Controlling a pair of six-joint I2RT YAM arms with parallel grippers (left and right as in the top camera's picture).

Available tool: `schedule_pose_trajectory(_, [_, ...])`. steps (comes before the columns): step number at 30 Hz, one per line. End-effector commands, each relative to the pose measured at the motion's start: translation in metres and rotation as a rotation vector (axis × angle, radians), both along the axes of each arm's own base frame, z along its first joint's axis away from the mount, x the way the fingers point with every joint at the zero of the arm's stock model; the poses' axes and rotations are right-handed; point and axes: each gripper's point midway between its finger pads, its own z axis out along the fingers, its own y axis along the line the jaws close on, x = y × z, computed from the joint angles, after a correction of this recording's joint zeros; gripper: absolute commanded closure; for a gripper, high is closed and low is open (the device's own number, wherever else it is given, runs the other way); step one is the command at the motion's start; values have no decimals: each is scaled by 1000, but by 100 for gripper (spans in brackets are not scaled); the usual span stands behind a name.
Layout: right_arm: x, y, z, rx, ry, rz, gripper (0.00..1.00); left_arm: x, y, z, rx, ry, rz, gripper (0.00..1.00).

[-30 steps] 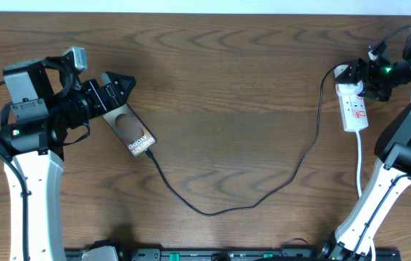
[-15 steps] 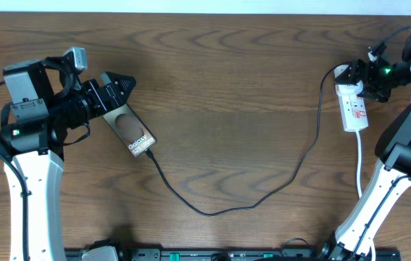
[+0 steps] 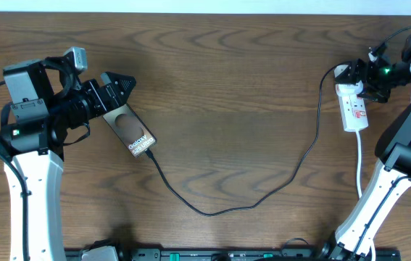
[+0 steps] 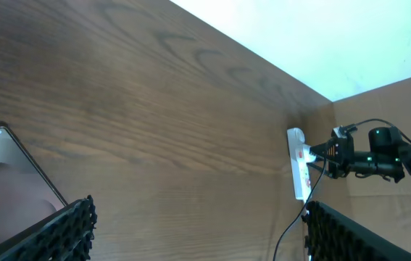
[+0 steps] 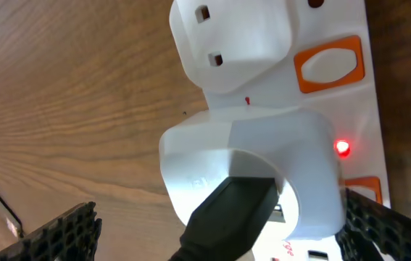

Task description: Plug charger to phone and switch on socket

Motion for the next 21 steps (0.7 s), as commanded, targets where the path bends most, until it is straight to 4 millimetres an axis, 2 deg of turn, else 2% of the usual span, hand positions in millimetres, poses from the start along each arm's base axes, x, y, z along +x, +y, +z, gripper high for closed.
schedule_pose_trajectory(1, [-17, -1, -13, -25, 158, -63, 1, 1, 0, 3, 7, -7, 0, 11])
schedule_pose_trajectory(5, [-22, -26, 14, -109, 187, -135, 1, 1, 0, 3, 7, -7, 0, 11])
schedule_pose_trajectory(12, [-26, -43, 63, -210, 169, -186, 1, 0, 0, 3, 7, -4, 0, 11])
schedule_pose_trajectory(21, [-29, -41, 133, -252, 40, -277, 1, -1, -1, 1, 5, 6, 0, 11])
